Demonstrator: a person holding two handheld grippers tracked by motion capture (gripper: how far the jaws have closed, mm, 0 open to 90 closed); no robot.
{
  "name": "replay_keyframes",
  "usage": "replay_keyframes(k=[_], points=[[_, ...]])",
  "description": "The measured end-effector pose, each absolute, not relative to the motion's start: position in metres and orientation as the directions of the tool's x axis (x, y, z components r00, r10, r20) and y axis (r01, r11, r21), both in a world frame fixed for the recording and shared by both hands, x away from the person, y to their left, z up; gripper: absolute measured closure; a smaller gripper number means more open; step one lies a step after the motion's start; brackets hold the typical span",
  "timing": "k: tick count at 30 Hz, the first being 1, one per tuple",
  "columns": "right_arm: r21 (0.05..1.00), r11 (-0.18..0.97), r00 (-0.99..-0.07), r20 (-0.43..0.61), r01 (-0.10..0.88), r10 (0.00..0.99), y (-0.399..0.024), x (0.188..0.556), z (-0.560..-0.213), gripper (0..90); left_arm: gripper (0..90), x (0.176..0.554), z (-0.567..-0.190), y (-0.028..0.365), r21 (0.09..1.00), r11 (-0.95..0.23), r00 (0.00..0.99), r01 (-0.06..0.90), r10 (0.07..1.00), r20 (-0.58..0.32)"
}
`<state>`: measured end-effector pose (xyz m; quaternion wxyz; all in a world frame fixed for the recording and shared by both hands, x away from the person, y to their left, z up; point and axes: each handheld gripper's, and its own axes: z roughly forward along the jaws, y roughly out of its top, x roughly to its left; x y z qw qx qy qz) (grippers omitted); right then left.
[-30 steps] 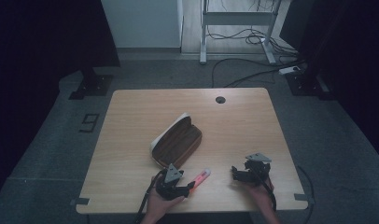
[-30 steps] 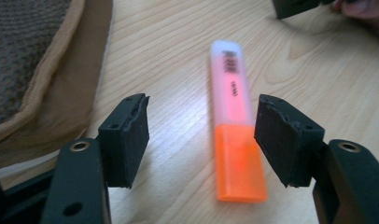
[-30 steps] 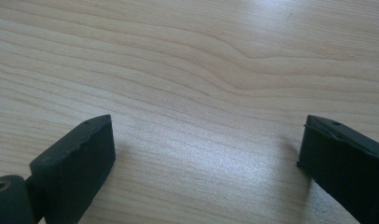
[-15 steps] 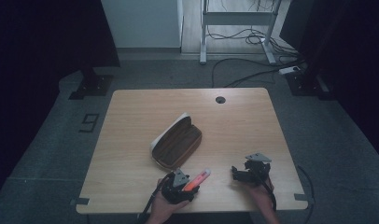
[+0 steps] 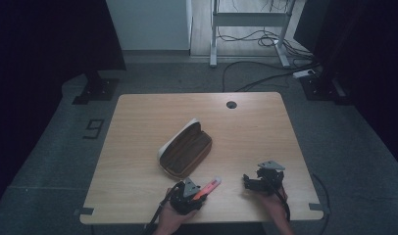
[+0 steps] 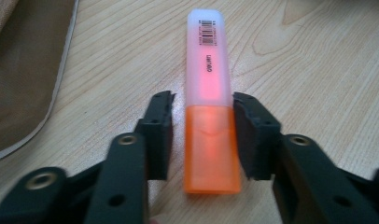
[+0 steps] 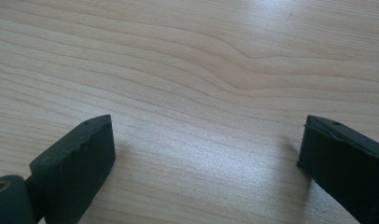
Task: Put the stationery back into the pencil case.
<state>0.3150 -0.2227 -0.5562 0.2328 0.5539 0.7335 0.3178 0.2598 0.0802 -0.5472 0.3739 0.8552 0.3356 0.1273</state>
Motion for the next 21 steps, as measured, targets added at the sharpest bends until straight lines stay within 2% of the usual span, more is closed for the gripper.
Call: replay_keyframes(k=[12,21], points=[[0.724,0.184,-0.278,0.011,0.665,0.961,-0.223,0.315,-0.556,3.3,67.2,0.26,-0.546,0.083,0.739,-0.48,0.747,0.473,0.663,-0.047],[0.724,0.184,-0.278,0.011,0.665,0.96,-0.223,0.315,-0.556,3.3,67.2,0.261,-0.53,0.095,0.788,-0.405,0.741,0.464,0.665,-0.094]])
